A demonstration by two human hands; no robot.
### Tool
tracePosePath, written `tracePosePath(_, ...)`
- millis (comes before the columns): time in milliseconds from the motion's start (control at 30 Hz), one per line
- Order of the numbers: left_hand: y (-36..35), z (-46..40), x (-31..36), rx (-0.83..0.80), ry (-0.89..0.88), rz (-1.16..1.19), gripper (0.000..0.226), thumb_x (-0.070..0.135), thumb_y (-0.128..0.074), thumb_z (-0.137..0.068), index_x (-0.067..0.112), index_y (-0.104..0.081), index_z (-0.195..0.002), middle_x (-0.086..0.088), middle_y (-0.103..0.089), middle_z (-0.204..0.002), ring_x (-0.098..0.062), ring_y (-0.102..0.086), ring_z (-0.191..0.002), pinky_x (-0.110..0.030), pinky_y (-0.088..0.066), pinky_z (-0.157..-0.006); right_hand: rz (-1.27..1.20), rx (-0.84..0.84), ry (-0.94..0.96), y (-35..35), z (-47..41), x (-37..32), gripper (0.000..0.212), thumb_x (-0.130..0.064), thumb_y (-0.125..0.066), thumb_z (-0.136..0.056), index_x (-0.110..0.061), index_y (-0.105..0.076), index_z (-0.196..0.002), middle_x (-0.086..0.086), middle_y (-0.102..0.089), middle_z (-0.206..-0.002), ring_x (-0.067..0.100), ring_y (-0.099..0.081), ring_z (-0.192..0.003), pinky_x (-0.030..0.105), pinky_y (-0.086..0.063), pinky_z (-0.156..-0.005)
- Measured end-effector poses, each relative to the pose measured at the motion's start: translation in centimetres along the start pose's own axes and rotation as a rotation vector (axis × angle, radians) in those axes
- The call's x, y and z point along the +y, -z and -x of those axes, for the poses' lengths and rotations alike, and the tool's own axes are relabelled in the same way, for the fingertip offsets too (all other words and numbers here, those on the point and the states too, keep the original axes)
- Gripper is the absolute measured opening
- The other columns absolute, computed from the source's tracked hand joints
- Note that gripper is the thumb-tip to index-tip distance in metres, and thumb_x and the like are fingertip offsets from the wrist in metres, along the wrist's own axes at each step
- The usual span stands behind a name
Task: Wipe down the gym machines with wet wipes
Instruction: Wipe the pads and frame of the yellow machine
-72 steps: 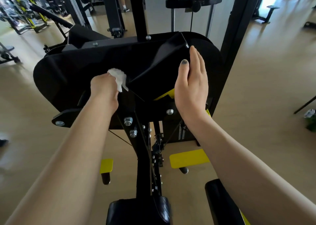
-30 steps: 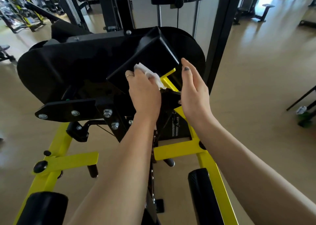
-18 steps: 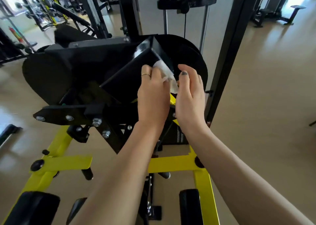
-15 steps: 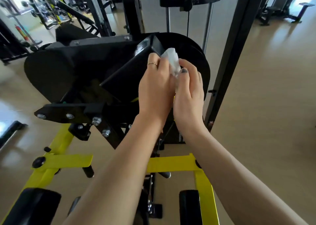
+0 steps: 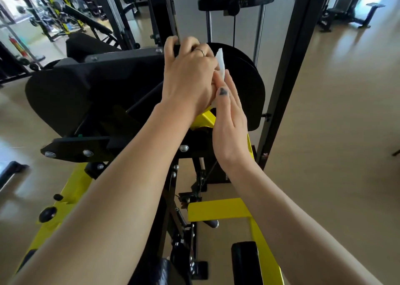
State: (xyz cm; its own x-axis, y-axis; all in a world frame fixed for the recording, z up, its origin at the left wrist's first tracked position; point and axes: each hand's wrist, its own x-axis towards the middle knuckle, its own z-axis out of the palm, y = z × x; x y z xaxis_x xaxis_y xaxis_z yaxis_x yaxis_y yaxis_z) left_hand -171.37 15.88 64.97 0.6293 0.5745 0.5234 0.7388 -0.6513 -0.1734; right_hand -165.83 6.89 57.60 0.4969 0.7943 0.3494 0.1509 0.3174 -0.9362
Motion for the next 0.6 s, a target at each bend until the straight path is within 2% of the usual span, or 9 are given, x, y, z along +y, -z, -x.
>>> tracePosePath(100, 0.7, -0.8, -0.9, -0.094, -0.064, 0.014, 0.033, 0.031, -0.045, -0.096, 0.020, -0.072, -0.112, 0.005, -0.052, -0.141, -0.023, -0.029, -0.142, -0.047, -0.012, -0.119, 0.015, -0.013, -0.012, 0.0, -1.1, -0.5, 0.052, -0.043, -0.027, -0.108, -0.026, -0.044, -0.154, -0.006, -0.035, -0.164, 0.004, -0.024, -0.152, 0.025, -0.022, -0.124)
tracePosePath(167, 1.1, -1.1, -1.8, -0.179, -0.075, 0.118, 0.036, 0.034, -0.056, -0.090, 0.022, -0.065, -0.123, 0.006, -0.039, -0.150, -0.023, -0.022, -0.145, -0.042, -0.011, -0.119, 0.025, -0.023, -0.008, 0.1, -1.7, -0.9, 0.051, -0.043, -0.027, -0.109, -0.024, -0.052, -0.149, -0.003, -0.053, -0.152, 0.008, -0.043, -0.143, 0.029, -0.036, -0.119)
tracePosePath(267, 1.7, -0.9, -3.2, -0.266, 0.034, 0.542, 0.067, 0.039, -0.063, -0.078, 0.026, -0.047, -0.142, 0.004, -0.037, -0.149, -0.023, -0.027, -0.143, -0.042, -0.023, -0.120, 0.032, -0.039, -0.028, 0.2, -2.4, -1.0, 0.048, -0.040, -0.027, -0.112, -0.022, -0.058, -0.144, -0.005, -0.062, -0.140, 0.002, -0.054, -0.130, 0.008, -0.041, -0.101)
tracePosePath(300, 1.5, -0.9, -3.6, -0.241, 0.068, 0.677, 0.067, 0.039, -0.060, -0.078, 0.026, -0.046, -0.143, 0.004, -0.041, -0.147, -0.019, -0.032, -0.141, -0.040, -0.028, -0.119, 0.057, -0.048, -0.040, 0.2, -2.7, -1.1, 0.049, -0.042, -0.026, -0.112, -0.023, -0.056, -0.146, -0.006, -0.060, -0.143, 0.001, -0.052, -0.132, 0.003, -0.039, -0.098)
tracePosePath(367, 0.9, -0.8, -3.8, -0.168, 0.179, 0.869, 0.051, 0.033, -0.051, -0.091, 0.022, -0.051, -0.141, 0.004, -0.049, -0.142, -0.009, -0.043, -0.130, -0.022, -0.035, -0.110, 0.112, -0.059, -0.072, 0.2, -3.6, -1.3, 0.050, -0.045, -0.024, -0.112, -0.025, -0.052, -0.149, -0.007, -0.056, -0.148, 0.000, -0.047, -0.134, -0.002, -0.034, -0.092)
tracePosePath(400, 0.5, -0.9, -3.6, -0.127, 0.245, 0.898, 0.042, 0.030, -0.045, -0.098, 0.020, -0.055, -0.138, 0.005, -0.053, -0.140, -0.005, -0.046, -0.123, -0.015, -0.036, -0.103, 0.123, -0.050, -0.093, 0.1, -4.1, -1.3, 0.051, -0.045, -0.024, -0.112, -0.025, -0.051, -0.149, -0.007, -0.056, -0.147, 0.000, -0.048, -0.133, -0.001, -0.033, -0.091)
tracePosePath(433, 0.1, -0.9, -3.3, -0.082, 0.291, 0.859, 0.038, 0.030, -0.038, -0.104, 0.021, -0.058, -0.135, 0.006, -0.055, -0.138, -0.003, -0.047, -0.120, -0.016, -0.037, -0.097, 0.124, -0.035, -0.112, 0.1, -4.6, -1.3, 0.051, -0.046, -0.024, -0.111, -0.024, -0.052, -0.148, -0.008, -0.059, -0.143, 0.001, -0.050, -0.129, 0.003, -0.033, -0.092)
tracePosePath(533, -1.1, -0.8, -2.9, 0.016, 0.286, 0.674, 0.041, 0.039, -0.029, -0.108, 0.023, -0.064, -0.124, 0.011, -0.058, -0.131, -0.008, -0.052, -0.118, -0.032, -0.042, -0.095, 0.141, 0.025, -0.127, -0.3, -5.5, -0.9, 0.051, -0.046, -0.025, -0.111, -0.023, -0.058, -0.143, -0.015, -0.064, -0.105, 0.003, -0.056, -0.099, 0.018, -0.040, -0.085)
tracePosePath(600, -1.6, -0.8, -3.2, 0.027, 0.267, 0.677, 0.042, 0.040, -0.028, -0.108, 0.023, -0.064, -0.123, 0.012, -0.058, -0.130, -0.010, -0.054, -0.119, -0.035, -0.044, -0.097, 0.140, 0.074, -0.127, -0.7, -5.3, -0.6, 0.047, -0.042, -0.026, -0.112, -0.024, -0.063, -0.134, -0.015, -0.061, -0.098, 0.001, -0.056, -0.092, 0.018, -0.041, -0.081)
